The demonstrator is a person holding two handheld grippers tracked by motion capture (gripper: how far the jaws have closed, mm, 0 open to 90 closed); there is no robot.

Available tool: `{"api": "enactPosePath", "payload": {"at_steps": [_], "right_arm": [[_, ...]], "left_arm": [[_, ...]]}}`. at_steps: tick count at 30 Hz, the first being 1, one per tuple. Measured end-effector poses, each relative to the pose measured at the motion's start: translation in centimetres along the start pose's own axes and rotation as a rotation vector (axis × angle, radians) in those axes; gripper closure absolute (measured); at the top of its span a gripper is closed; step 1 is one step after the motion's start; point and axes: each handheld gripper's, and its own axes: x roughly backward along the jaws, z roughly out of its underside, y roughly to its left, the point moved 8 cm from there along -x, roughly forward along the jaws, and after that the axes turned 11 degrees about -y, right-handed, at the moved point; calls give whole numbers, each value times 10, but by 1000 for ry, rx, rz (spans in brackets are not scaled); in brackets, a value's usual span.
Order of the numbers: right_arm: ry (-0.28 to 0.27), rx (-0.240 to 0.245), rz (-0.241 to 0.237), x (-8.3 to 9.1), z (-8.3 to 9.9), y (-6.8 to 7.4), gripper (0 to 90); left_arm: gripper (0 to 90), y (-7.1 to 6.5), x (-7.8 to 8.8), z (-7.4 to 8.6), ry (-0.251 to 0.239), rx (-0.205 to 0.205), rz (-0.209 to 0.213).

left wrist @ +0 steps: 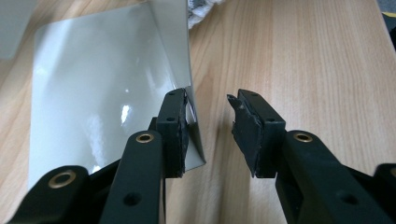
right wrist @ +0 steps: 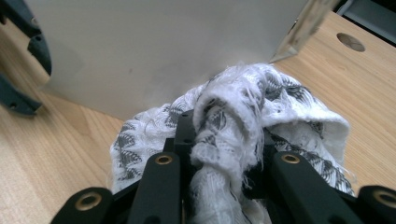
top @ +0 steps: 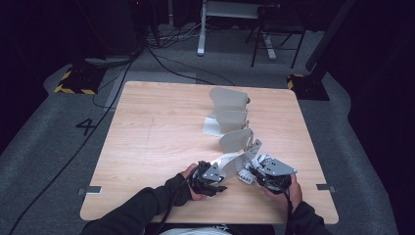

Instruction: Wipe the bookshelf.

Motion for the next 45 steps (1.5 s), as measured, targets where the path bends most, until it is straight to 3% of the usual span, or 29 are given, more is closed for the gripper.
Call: {"api": "enactPosePath", "payload": {"at_steps": [8, 16, 19, 23, 26, 31, 33, 35, 41, 42, 45], "right_arm": [[-14, -11, 13, 3, -3, -6, 719], [-130, -31, 67, 21, -25, -20, 718], [-124, -32, 63, 21, -23, -21, 717], [-120, -35, 60, 21, -21, -22, 717], [-121, -37, 58, 21, -21, -22, 716], [-122, -36, 55, 22, -21, -22, 714], [-123, -36, 54, 22, -22, -22, 713], [-124, -31, 53, 21, -22, -22, 712], [-124, -32, 48, 21, -22, -22, 711], [-124, -33, 48, 21, -22, -22, 711], [-124, -26, 44, 21, -22, -22, 712]], "left_arm": [[644, -12, -9, -6, 2, -10, 22], [620, -20, -16, -10, 3, -40, 36], [587, -21, -12, -8, 17, -46, 63], [486, -19, 0, -5, 70, -72, 61], [460, -14, 13, -5, 50, -56, 56], [407, 9, 40, -7, 12, -33, -26], [393, 21, 49, -12, -26, 7, -58], [386, 37, 58, -18, -59, 22, -137], [346, 80, 77, -41, -173, 84, -300], [346, 90, 80, -45, -176, 80, -346], [341, 106, 78, -54, -196, 94, -381]]}}
